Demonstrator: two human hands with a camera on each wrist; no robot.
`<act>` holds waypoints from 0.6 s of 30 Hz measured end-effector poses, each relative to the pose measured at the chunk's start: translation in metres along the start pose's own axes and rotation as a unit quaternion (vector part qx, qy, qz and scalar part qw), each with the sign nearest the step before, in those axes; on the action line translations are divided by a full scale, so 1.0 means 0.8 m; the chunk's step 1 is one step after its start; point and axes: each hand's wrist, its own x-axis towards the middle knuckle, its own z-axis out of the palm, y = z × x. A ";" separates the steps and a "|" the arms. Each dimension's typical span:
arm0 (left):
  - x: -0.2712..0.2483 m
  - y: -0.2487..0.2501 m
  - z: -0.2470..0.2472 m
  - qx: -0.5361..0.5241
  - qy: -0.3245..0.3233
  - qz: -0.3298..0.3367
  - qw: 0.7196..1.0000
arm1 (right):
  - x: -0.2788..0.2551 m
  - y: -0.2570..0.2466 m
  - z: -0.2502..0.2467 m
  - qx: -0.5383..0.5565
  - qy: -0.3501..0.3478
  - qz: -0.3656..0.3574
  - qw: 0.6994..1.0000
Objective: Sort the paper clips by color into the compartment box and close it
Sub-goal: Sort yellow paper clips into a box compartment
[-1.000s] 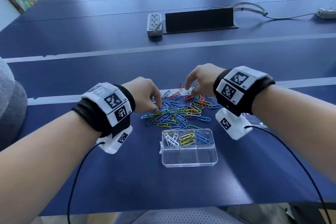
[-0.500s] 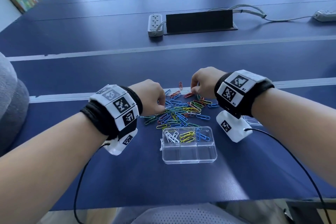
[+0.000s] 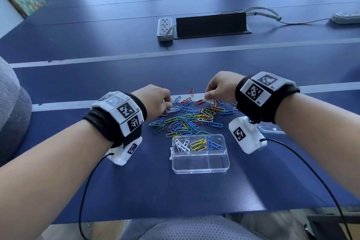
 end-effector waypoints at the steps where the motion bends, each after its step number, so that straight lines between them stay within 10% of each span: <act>1: 0.000 -0.002 0.001 -0.011 0.009 -0.002 1.000 | 0.000 0.001 0.001 0.000 0.003 0.002 1.000; 18: -0.005 0.003 -0.003 0.027 0.031 0.058 0.997 | -0.008 -0.001 0.008 -0.037 -0.003 -0.014 0.999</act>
